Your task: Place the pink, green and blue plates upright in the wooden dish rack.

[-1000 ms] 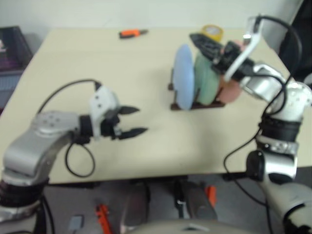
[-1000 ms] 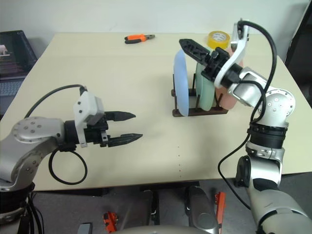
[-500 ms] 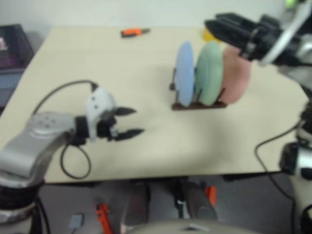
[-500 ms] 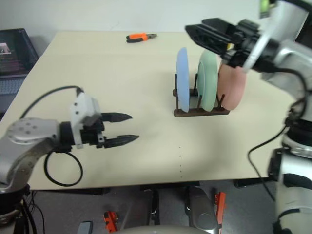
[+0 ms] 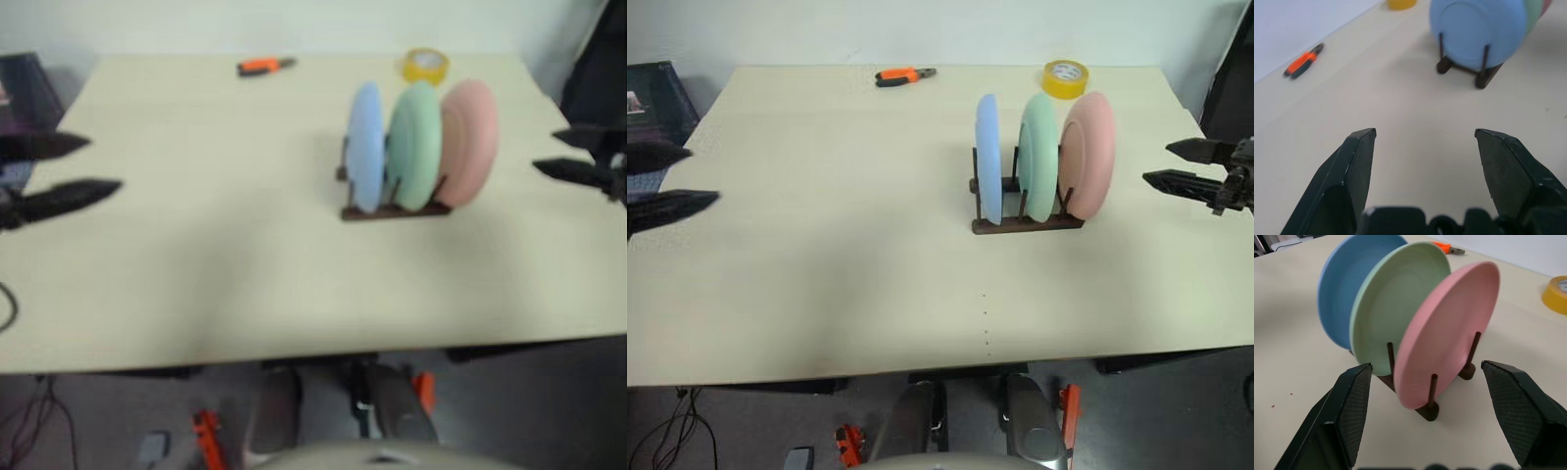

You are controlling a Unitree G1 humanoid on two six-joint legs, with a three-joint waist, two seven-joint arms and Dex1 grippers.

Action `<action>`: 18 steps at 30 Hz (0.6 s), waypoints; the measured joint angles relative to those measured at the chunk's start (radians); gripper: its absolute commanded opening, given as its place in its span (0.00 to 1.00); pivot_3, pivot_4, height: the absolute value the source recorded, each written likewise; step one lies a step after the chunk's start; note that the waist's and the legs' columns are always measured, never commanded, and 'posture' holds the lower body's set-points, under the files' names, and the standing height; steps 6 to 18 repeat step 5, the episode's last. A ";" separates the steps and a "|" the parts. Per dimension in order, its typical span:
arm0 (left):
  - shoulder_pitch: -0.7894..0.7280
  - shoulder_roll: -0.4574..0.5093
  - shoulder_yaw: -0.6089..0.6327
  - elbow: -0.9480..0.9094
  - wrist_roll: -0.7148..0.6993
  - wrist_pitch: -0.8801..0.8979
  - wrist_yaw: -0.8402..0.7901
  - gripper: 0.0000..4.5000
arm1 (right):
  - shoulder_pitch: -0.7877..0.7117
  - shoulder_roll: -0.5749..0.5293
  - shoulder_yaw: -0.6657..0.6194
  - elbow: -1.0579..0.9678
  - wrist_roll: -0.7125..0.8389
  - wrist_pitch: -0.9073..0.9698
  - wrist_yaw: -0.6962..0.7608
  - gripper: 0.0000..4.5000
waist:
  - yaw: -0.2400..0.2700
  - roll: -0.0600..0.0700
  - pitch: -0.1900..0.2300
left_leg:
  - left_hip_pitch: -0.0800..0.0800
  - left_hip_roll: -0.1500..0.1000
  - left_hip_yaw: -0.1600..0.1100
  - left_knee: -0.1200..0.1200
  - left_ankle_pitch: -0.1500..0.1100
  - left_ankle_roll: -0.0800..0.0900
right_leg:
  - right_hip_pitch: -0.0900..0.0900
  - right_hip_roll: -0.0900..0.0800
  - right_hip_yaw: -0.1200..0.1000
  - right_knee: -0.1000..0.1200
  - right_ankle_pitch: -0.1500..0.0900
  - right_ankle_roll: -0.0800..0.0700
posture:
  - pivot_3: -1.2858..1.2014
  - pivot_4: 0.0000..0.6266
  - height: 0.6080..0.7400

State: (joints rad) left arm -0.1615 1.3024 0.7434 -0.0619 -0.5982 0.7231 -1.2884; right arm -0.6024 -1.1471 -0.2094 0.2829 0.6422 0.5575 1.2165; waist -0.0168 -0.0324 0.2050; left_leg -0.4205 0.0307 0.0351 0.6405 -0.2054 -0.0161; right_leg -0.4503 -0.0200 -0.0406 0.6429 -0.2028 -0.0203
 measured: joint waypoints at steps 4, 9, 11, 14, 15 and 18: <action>0.060 0.004 0.088 0.017 0.030 0.010 -0.035 0.79 | -0.010 0.034 -0.007 0.036 -0.015 -0.029 0.027 0.86 | -0.001 0.000 0.000 | 0.000 0.002 0.000 -0.001 -0.001 -0.002 | 0.000 0.000 0.001 0.000 -0.002 -0.003 | 0.52 0.24 1.00; 0.091 0.000 0.114 0.012 0.037 0.018 -0.039 0.79 | -0.011 0.047 -0.007 0.037 -0.017 -0.028 0.027 0.86 | -0.002 0.000 0.000 | 0.000 0.003 0.001 -0.002 -0.001 -0.002 | -0.001 0.000 0.001 0.000 -0.002 -0.003 | 0.52 0.24 1.00; 0.091 0.000 0.114 0.012 0.037 0.018 -0.039 0.79 | -0.011 0.047 -0.007 0.037 -0.017 -0.028 0.027 0.86 | -0.002 0.000 0.000 | 0.000 0.003 0.001 -0.002 -0.001 -0.002 | -0.001 0.000 0.001 0.000 -0.002 -0.003 | 0.52 0.24 1.00; 0.091 0.000 0.114 0.012 0.037 0.018 -0.039 0.79 | -0.011 0.047 -0.007 0.037 -0.017 -0.028 0.027 0.86 | -0.002 0.000 0.000 | 0.000 0.003 0.001 -0.002 -0.001 -0.002 | -0.001 0.000 0.001 0.000 -0.002 -0.003 | 0.52 0.24 1.00; 0.091 0.000 0.114 0.012 0.037 0.018 -0.039 0.79 | -0.011 0.047 -0.007 0.037 -0.017 -0.028 0.027 0.86 | -0.002 0.000 0.000 | 0.000 0.003 0.001 -0.002 -0.001 -0.002 | -0.001 0.000 0.001 0.000 -0.002 -0.003 | 0.52 0.24 1.00; 0.091 0.000 0.114 0.012 0.037 0.018 -0.039 0.79 | -0.011 0.047 -0.007 0.037 -0.017 -0.028 0.027 0.86 | -0.002 0.000 0.000 | 0.000 0.003 0.001 -0.002 -0.001 -0.002 | -0.001 0.000 0.001 0.000 -0.002 -0.003 | 0.52 0.24 1.00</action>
